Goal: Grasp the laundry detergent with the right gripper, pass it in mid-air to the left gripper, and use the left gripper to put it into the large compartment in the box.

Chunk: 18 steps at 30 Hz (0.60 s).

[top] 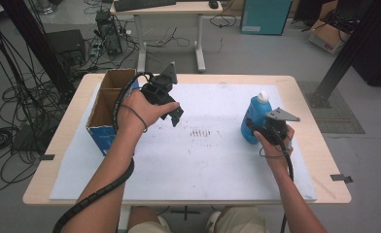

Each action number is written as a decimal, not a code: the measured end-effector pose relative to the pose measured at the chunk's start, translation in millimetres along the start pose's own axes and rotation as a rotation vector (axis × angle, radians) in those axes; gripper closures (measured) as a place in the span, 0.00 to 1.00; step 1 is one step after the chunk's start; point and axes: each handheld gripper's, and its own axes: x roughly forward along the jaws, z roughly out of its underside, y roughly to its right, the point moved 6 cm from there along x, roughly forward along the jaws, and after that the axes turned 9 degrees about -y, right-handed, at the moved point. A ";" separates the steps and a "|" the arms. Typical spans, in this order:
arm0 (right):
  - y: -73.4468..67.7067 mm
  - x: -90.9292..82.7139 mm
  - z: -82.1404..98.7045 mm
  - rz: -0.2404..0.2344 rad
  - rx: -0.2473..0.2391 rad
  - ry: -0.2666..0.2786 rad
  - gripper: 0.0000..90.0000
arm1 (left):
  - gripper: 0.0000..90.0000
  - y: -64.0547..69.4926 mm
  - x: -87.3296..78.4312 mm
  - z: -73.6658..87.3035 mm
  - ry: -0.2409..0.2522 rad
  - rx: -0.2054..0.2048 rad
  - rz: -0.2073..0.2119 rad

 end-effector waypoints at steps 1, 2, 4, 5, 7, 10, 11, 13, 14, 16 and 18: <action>0.0 0.0 0.0 0.000 0.000 0.000 0.49 | 0.07 0.1 0.3 -0.5 0.003 0.000 -0.001; -0.1 0.0 0.0 0.001 0.000 0.000 0.49 | 0.07 0.2 0.7 -0.8 0.003 0.001 -0.001; -0.1 0.0 0.0 0.000 0.000 0.000 0.49 | 0.07 -0.2 1.1 -1.2 0.001 0.004 -0.002; -0.1 0.0 0.0 0.000 0.000 0.000 0.49 | 0.07 -0.5 1.2 -1.2 0.001 0.003 -0.002; -0.1 0.0 0.0 0.000 0.000 0.000 0.49 | 0.07 -0.9 1.0 -1.2 0.002 0.003 -0.002; 0.1 0.1 -0.2 0.000 -0.001 0.000 0.49 | 0.07 -0.9 0.3 -1.1 0.005 0.005 0.000; 0.1 0.1 -0.2 0.000 0.000 0.000 0.49 | 0.07 -0.1 0.1 -0.9 0.006 0.002 0.003; 0.1 0.1 -0.2 0.000 0.000 -0.001 0.49 | 0.07 0.0 -0.8 -0.6 0.004 0.003 -0.002; 0.2 0.1 -0.1 0.001 -0.002 -0.001 0.49 | 0.07 0.0 -1.2 -0.7 0.006 0.004 -0.003; 0.3 0.1 0.0 0.001 -0.001 -0.001 0.49 | 0.07 0.3 -2.4 -0.5 0.006 0.006 -0.007; 0.4 0.1 0.0 0.001 -0.001 -0.001 0.49 | 0.07 0.7 -2.2 -0.1 0.005 0.004 -0.005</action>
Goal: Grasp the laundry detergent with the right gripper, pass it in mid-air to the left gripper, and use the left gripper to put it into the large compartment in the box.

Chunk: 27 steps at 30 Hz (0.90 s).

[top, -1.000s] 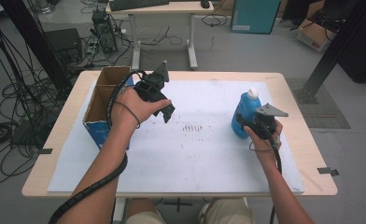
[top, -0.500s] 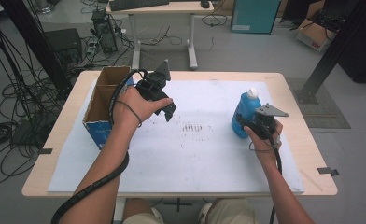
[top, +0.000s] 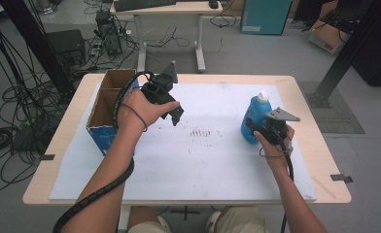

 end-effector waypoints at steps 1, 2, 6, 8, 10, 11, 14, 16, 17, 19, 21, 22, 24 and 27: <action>-0.1 0.0 0.0 0.000 0.001 0.001 0.49 | 0.07 0.0 0.4 0.1 0.001 0.000 -0.003; -0.2 -0.1 0.2 0.000 0.002 -0.001 0.49 | 0.07 0.0 0.4 0.1 0.001 0.000 -0.003; -0.1 -0.1 0.2 0.000 0.002 0.000 0.49 | 0.07 0.7 0.9 1.1 -0.002 0.000 -0.001; -0.2 -0.2 0.2 0.000 0.002 0.001 0.49 | 0.07 1.1 0.7 1.2 0.001 0.002 -0.006; -0.1 -0.1 0.2 0.000 0.001 0.001 0.49 | 0.07 2.3 0.1 1.3 0.003 0.002 -0.007; -0.2 -0.1 0.1 -0.001 0.002 0.001 0.49 | 0.07 2.8 -0.4 1.3 0.005 0.004 -0.007; -0.2 -0.2 0.1 0.000 0.000 0.000 0.49 | 0.07 3.5 -1.0 0.8 0.006 0.008 -0.014; -0.3 -0.2 0.0 -0.001 0.002 0.000 0.49 | 0.07 4.2 -1.5 0.6 0.005 0.011 -0.013; 0.0 -0.2 0.0 -0.001 0.000 -0.001 0.49 | 0.07 4.5 -1.8 0.2 0.004 0.013 -0.017; 0.1 -0.2 0.0 -0.002 0.001 -0.001 0.49 | 0.07 4.8 -1.7 0.3 0.001 0.013 -0.015; 0.2 -0.2 -0.1 -0.004 0.002 -0.002 0.49 | 0.07 5.0 -2.0 -0.2 0.002 0.016 -0.018; 0.5 -0.1 -0.5 -0.008 0.003 -0.004 0.49 | 0.07 5.5 -3.0 -0.4 0.002 0.022 -0.019; 1.1 0.0 -0.9 -0.011 0.001 -0.007 0.49 | 0.07 6.0 -3.4 -0.5 0.002 0.025 -0.018; 2.2 -0.2 -2.6 -0.015 0.003 -0.020 0.49 | 0.07 6.5 -5.6 -1.7 0.010 0.039 -0.022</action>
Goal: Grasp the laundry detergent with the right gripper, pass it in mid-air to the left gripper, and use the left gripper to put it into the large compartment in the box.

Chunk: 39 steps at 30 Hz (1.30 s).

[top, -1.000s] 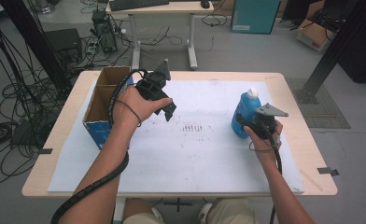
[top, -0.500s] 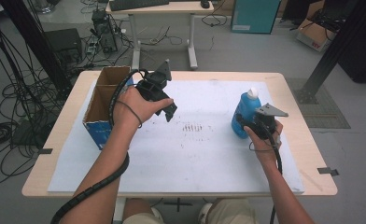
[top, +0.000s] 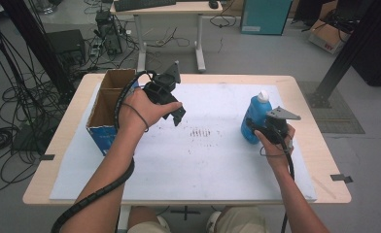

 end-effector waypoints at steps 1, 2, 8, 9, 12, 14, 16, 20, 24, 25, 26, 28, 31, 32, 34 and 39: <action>0.4 -0.7 -1.3 -0.002 0.000 -0.004 0.49 | 0.06 -0.2 -0.7 -0.2 -0.001 0.005 -0.003; 0.9 -1.5 -2.3 -0.004 0.000 -0.002 0.49 | 0.06 -0.3 -1.3 -0.8 0.004 0.006 -0.005; 5.4 -12.6 -16.3 -0.025 0.015 0.008 0.49 | 0.06 -2.7 -5.1 -3.8 0.006 0.029 0.013; 5.4 -14.3 -19.0 -0.030 0.014 0.011 0.49 | 0.06 -3.4 -5.9 -4.5 0.009 0.033 0.012; 3.6 -19.6 -27.4 -0.035 -0.008 -0.004 0.49 | 0.06 -4.3 -9.0 -7.1 0.013 0.059 0.018; 1.7 -21.4 -32.5 -0.056 -0.016 -0.017 0.49 | 0.06 -4.4 -12.0 -9.1 0.019 0.080 0.011; -0.9 -22.9 -38.7 -0.089 -0.024 -0.030 0.49 | 0.06 -4.4 -17.0 -10.6 0.020 0.120 0.011; -11.1 -24.7 -51.7 -0.142 -0.043 -0.049 0.49 | 0.06 -3.9 -28.5 -14.4 0.035 0.200 -0.001; -24.3 -23.7 -67.2 -0.257 -0.065 -0.062 0.48 | 0.06 -6.2 -37.6 -14.8 0.039 0.307 -0.020; -27.4 -24.0 -69.6 -0.275 -0.070 -0.066 0.48 | 0.07 -6.9 -38.5 -14.3 0.036 0.325 -0.019; -30.3 -24.1 -72.1 -0.290 -0.081 -0.066 0.48 | 0.06 -8.6 -39.4 -13.3 0.034 0.353 -0.019; -39.5 -23.9 -79.1 -0.327 -0.114 -0.064 0.48 | 0.06 -10.9 -41.9 -11.8 0.033 0.396 -0.025; -57.0 -22.1 -90.0 -0.377 -0.162 -0.079 0.48 | 0.06 -12.5 -46.8 -8.8 0.032 0.460 -0.019; -65.2 -20.4 -94.9 -0.390 -0.182 -0.075 0.48 | 0.06 -12.7 -47.9 -8.2 0.030 0.472 -0.022; -72.0 -18.6 -99.1 -0.403 -0.205 -0.069 0.48 | 0.06 -13.3 -51.6 -6.4 0.025 0.516 -0.043; -105.7 -13.2 -113.0 -0.493 -0.263 -0.069 0.48 | 0.06 -13.2 -62.3 -2.6 0.020 0.577 -0.059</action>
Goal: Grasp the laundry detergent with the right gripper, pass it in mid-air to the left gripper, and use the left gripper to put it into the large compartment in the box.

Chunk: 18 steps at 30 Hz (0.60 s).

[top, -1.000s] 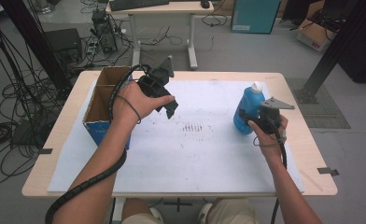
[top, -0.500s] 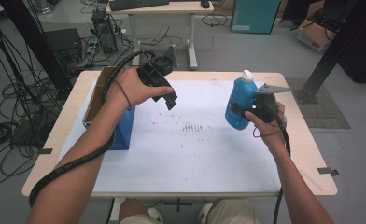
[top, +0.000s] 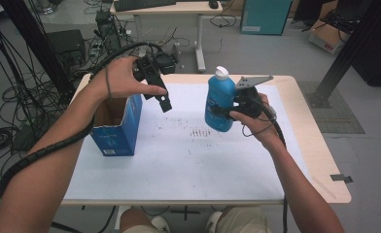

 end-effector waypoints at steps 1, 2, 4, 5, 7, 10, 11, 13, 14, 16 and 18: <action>-3.5 3.9 -3.3 -0.013 -0.010 -0.002 0.48 | 0.06 1.0 -4.3 0.4 0.013 0.019 0.006; -3.5 3.9 -3.3 -0.013 -0.010 -0.002 0.48 | 0.06 1.0 -4.3 0.4 0.013 0.019 0.006; -16.5 15.3 -12.1 -0.050 -0.040 -0.010 0.48 | 0.06 2.8 -8.7 1.3 0.013 0.055 0.012; -16.5 15.3 -12.1 -0.050 -0.040 -0.010 0.48 | 0.06 2.8 -8.7 1.3 0.013 0.055 0.012; -26.7 22.5 -17.6 -0.077 -0.065 -0.018 0.48 | 0.06 4.3 -10.6 1.8 0.002 0.073 0.018; -41.8 32.6 -25.6 -0.120 -0.102 -0.020 0.48 | 0.06 6.6 -14.7 1.7 -0.006 0.090 0.020; -47.7 36.4 -28.8 -0.141 -0.118 -0.012 0.48 | 0.06 7.0 -16.9 1.3 -0.003 0.102 0.017; -57.0 41.8 -33.3 -0.173 -0.133 -0.003 0.48 | 0.06 9.5 -20.5 0.7 0.003 0.118 0.019; -65.0 46.5 -36.8 -0.205 -0.147 0.000 0.48 | 0.05 10.2 -21.3 0.5 0.005 0.123 0.015; -69.2 49.4 -38.4 -0.222 -0.149 0.001 0.48 | 0.05 12.1 -24.5 0.3 0.004 0.138 0.023; -75.6 56.8 -40.7 -0.249 -0.171 0.005 0.48 | 0.05 13.2 -26.7 -0.4 0.008 0.148 0.028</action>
